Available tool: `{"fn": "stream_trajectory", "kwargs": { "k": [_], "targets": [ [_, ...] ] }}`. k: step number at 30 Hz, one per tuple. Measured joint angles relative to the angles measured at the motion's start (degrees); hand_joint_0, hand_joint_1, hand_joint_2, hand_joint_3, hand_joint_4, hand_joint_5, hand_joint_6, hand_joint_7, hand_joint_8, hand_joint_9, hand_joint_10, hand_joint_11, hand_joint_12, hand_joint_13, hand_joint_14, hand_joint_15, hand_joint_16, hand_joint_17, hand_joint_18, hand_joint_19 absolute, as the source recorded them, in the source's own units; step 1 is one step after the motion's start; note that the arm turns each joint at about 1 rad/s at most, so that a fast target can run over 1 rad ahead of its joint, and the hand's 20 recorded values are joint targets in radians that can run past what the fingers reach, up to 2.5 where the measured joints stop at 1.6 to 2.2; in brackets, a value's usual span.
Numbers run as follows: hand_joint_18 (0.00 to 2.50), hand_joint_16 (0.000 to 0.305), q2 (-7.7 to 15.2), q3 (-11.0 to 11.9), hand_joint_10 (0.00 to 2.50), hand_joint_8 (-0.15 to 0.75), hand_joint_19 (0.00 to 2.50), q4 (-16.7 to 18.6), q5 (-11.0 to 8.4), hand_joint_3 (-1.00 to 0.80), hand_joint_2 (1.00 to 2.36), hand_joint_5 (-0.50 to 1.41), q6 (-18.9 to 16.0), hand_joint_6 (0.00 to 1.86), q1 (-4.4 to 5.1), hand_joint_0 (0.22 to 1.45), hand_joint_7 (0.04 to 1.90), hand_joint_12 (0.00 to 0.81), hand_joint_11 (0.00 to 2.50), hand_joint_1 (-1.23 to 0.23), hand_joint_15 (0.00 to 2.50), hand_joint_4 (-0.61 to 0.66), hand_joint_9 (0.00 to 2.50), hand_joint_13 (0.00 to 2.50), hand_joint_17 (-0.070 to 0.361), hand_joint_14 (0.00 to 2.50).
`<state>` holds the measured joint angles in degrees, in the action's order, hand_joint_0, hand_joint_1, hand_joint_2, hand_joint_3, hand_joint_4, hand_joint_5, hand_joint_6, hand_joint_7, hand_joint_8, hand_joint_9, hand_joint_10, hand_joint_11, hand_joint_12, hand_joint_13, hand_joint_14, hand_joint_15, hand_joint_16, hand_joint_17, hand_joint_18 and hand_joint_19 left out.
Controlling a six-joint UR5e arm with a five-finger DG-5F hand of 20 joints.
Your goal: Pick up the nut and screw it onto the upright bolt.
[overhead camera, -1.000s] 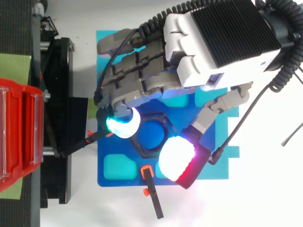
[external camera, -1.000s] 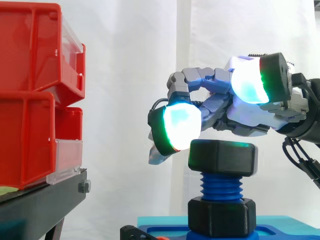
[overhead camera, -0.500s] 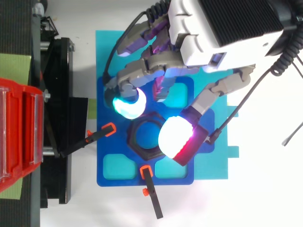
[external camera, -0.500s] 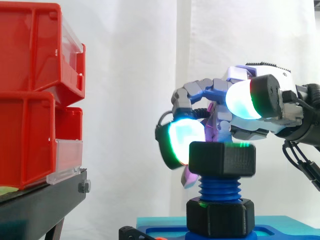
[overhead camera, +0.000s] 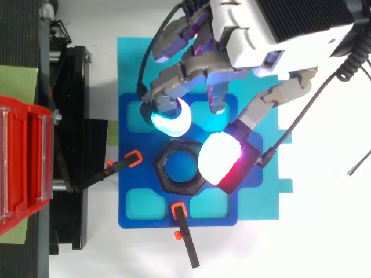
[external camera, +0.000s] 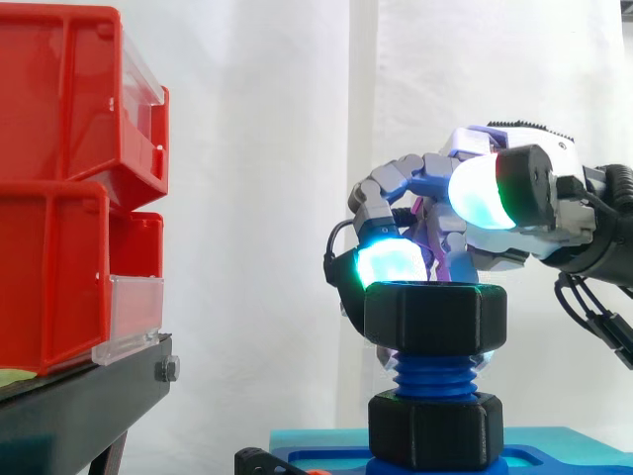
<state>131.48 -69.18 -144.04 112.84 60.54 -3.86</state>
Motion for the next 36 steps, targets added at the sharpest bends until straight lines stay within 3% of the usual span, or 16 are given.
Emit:
{"fn": "stream_trajectory", "kwargs": {
  "k": [2, 3, 4, 6, 13, 16, 20, 25, 29, 36],
  "targets": [
    [0.85, 0.009, 0.0, 0.16, 0.01, 0.221, 0.0, 0.58, 0.17, -0.5, 1.0, 0.05, -0.07, 0.63, -0.03, 0.51, 1.26, 0.18, 0.31, -0.28, 0.06, 0.11, 1.68, 1.21, 0.021, 0.0],
    [0.78, 0.014, 0.0, 0.32, 0.01, 0.266, 0.0, 0.75, 0.26, -0.5, 1.0, 0.04, -0.1, 0.51, -0.03, 0.5, 1.49, 0.211, 0.31, -0.25, 0.06, 0.16, 1.59, 1.17, 0.031, 0.0],
    [0.74, 0.023, 0.0, 0.53, 0.01, 0.312, 0.0, 0.87, 0.33, -0.5, 1.0, -0.01, -0.12, 0.5, -0.03, 0.49, 1.3, 0.251, 0.29, -0.2, 0.06, 0.21, 1.45, 1.05, 0.052, 0.0],
    [0.73, 0.027, 0.0, 1.07, 0.01, 0.329, 0.0, 0.95, 0.45, -0.5, 1.0, -0.06, -0.14, 0.5, -0.02, 0.48, 1.14, 0.28, 0.27, -0.17, 0.04, 0.25, 1.42, 1.0, 0.062, 0.0],
    [0.39, 0.033, 0.0, 3.42, 0.0, 0.279, 0.0, 0.41, 1.1, -0.5, 1.0, -0.15, -0.72, 0.5, 0.01, 0.46, 0.86, 0.317, 0.0, -0.14, 0.0, 0.23, 0.88, 0.62, 0.075, 0.0],
    [0.17, 0.036, 0.0, 4.12, 0.0, 0.26, 0.0, 0.47, 1.21, -0.5, 1.0, -0.16, -1.64, 0.5, 0.21, 0.46, 0.75, 0.33, 0.0, -0.12, 0.0, 0.2, 0.66, 0.47, 0.081, 0.0],
    [0.0, 0.038, 0.01, 4.21, 0.0, 0.236, 0.0, 0.42, 1.13, -0.5, 1.0, -0.18, -2.0, 0.5, 0.66, 0.45, 0.68, 0.332, 0.0, -0.1, 0.0, 0.18, 0.49, 0.31, 0.085, 0.0],
    [0.0, 0.041, 0.01, 2.96, 0.0, 0.184, 0.0, 0.21, 1.01, -0.5, 1.0, -0.2, -1.65, 0.5, 1.67, 0.45, 0.58, 0.332, 0.0, -0.06, 0.0, 0.12, 0.27, 0.11, 0.091, 0.0],
    [0.0, 0.042, 0.0, 1.14, 0.0, 0.147, 0.0, 0.22, 0.39, -0.5, 1.0, -0.21, -1.65, 0.5, 2.61, 0.45, 0.57, 0.309, 0.0, -0.03, 0.0, 0.1, 0.24, 0.07, 0.095, 0.0],
    [0.0, 0.042, 0.0, -0.65, 0.0, 0.144, 0.0, 0.29, -0.47, -0.5, 1.0, -0.21, -1.74, 0.5, 3.42, 0.45, 0.59, 0.306, 0.0, -0.03, 0.0, 0.11, 0.22, 0.07, 0.095, 0.0]
  ]
}}
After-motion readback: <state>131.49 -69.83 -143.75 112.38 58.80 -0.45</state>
